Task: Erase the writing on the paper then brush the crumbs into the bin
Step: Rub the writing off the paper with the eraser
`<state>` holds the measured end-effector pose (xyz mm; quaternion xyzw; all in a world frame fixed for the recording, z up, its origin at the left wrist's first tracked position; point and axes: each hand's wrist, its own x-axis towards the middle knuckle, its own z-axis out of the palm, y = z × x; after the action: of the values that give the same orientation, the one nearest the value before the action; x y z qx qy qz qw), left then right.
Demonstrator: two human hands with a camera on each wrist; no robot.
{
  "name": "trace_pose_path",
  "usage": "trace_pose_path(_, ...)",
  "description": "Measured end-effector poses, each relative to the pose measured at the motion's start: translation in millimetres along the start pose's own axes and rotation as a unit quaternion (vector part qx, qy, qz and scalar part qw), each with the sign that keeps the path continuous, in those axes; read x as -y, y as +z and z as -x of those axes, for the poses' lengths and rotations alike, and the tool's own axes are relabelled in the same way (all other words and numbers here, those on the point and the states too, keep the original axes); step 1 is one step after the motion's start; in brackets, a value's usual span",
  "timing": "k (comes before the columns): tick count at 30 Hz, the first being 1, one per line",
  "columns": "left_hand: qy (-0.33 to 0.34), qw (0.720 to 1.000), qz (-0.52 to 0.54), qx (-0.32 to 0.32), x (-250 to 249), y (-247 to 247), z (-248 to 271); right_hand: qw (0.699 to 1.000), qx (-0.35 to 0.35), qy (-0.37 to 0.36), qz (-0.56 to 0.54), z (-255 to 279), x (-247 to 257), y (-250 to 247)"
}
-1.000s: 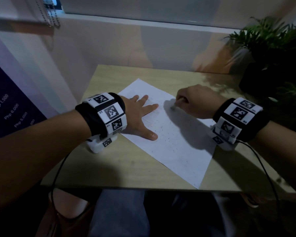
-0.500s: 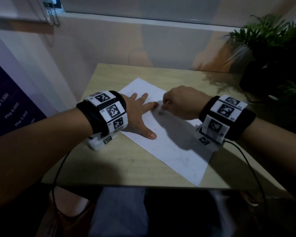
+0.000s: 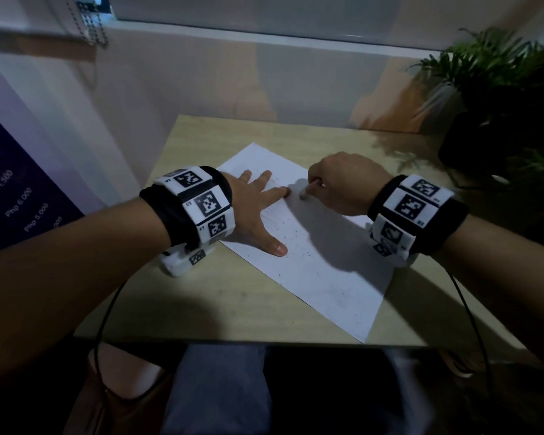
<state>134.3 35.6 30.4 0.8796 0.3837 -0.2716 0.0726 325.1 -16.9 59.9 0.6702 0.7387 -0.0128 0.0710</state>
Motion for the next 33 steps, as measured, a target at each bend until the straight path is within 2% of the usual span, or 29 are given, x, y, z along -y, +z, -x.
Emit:
trace_pose_path(4, 0.000, 1.000, 0.009, 0.011, 1, -1, 0, 0.998, 0.020, -0.037, -0.043, 6, 15, 1)
trace_pose_path(6, -0.001, 1.000, 0.006, 0.014, 0, -3, 0, 0.998, 0.030, -0.014, -0.061, 1, 9, -3)
trace_pose_path(10, -0.006, 1.000, -0.001, 0.010, -2, -3, 2, 1.000, -0.001, 0.014, 0.015, -4, 8, 0)
trace_pose_path(13, 0.000, 1.000, 0.008, 0.002, -2, -2, 2, 0.997, -0.026, -0.048, 0.048, 11, 29, 8)
trace_pose_path(15, 0.002, 1.000, 0.013, 0.000, -2, -2, 0, 0.997, 0.005, -0.080, -0.010, 19, 33, 7)
trace_pose_path(17, -0.001, 1.000, 0.010, 0.003, -1, -2, 1, 0.996, 0.038, -0.060, -0.061, 16, 23, 1)
trace_pose_path(21, -0.002, 1.000, 0.004, -0.003, -2, -1, 1, 0.999, 0.022, 0.012, -0.028, 2, 3, 0)
trace_pose_path(23, -0.002, 1.000, 0.009, -0.005, -1, 0, 1, 1.000, -0.005, -0.006, 0.009, 6, 12, 5)
trace_pose_path(25, -0.001, 1.000, 0.015, -0.008, -1, 1, 0, 0.998, -0.023, -0.055, 0.022, 18, 24, 9)
trace_pose_path(27, 0.000, 1.000, 0.018, -0.011, -2, 1, -1, 0.997, -0.003, -0.080, -0.020, 24, 27, 8)
trace_pose_path(29, -0.002, 1.000, 0.014, -0.012, -1, 2, -1, 0.997, 0.017, -0.061, -0.043, 19, 19, 5)
trace_pose_path(33, -0.003, 1.000, 0.006, -0.020, -2, 3, -2, 0.999, -0.024, -0.009, 0.020, 7, 5, 7)
